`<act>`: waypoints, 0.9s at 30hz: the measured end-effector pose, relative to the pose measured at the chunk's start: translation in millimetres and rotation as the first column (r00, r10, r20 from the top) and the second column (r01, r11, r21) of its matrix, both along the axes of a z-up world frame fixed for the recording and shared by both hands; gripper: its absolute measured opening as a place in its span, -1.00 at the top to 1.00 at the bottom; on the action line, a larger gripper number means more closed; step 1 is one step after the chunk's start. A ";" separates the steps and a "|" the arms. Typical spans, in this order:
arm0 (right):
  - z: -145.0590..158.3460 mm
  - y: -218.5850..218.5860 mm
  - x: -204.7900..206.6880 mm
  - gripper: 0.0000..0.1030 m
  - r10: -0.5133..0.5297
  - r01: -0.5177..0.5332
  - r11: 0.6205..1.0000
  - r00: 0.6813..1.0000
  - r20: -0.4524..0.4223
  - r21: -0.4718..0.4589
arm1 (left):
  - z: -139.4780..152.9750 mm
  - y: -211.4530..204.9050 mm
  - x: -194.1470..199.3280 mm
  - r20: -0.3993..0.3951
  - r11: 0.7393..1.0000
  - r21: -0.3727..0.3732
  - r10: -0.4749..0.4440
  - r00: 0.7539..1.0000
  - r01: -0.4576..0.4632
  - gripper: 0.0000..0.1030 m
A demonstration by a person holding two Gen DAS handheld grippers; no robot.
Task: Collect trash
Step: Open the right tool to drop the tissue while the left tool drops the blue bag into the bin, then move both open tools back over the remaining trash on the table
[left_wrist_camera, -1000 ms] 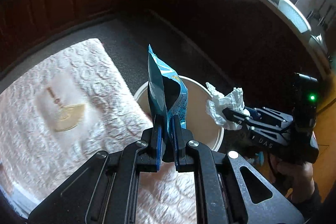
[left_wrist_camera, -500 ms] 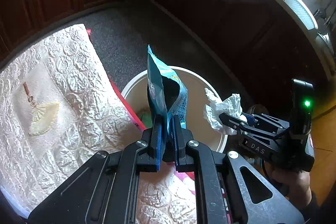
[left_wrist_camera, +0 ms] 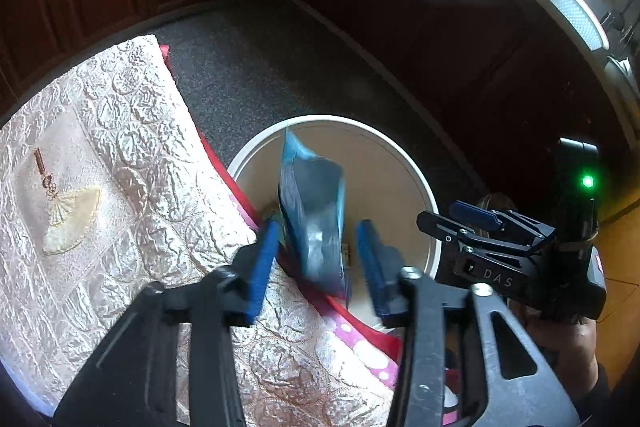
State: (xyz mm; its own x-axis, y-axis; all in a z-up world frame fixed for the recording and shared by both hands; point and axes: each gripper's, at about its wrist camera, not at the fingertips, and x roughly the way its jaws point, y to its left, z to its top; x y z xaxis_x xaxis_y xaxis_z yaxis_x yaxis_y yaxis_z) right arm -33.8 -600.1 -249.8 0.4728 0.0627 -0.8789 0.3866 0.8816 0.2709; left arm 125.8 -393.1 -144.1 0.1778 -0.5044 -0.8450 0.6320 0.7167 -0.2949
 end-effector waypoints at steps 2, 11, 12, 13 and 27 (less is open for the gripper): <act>-0.7 0.0 2.1 -0.07 -0.005 0.005 1.000 1.000 0.001 0.008 | 2.2 3.3 -0.8 0.002 1.000 0.001 0.003 1.000 -0.003 0.06; 6.5 -6.0 -7.4 -0.09 -0.030 0.030 0.999 0.999 0.016 0.017 | 0.6 3.4 -5.3 -0.008 1.000 0.007 0.007 1.000 -0.007 -0.14; 7.5 -7.0 -8.2 -0.10 -0.034 0.033 0.999 0.999 0.018 0.017 | 0.2 4.1 -6.1 -0.007 1.000 0.008 0.008 1.000 -0.008 -0.14; 7.9 -7.7 -8.1 -0.11 -0.036 0.035 0.999 0.999 0.018 0.018 | 0.4 5.0 -7.2 -0.005 1.000 0.010 0.008 1.000 -0.008 -0.14; 24.2 14.7 -4.7 -0.22 -0.004 0.005 1.000 0.999 0.045 -0.004 | 17.8 44.2 -18.0 0.049 0.999 0.002 0.047 0.998 -0.047 -0.15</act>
State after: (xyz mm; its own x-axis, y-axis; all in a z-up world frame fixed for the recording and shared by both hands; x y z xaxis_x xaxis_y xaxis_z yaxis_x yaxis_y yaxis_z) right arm -38.5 -585.3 -225.5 0.5124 0.0565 -0.8569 0.3781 0.8811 0.2842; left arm 107.8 -348.9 -126.3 0.2427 -0.4915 -0.8364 0.6112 0.7470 -0.2616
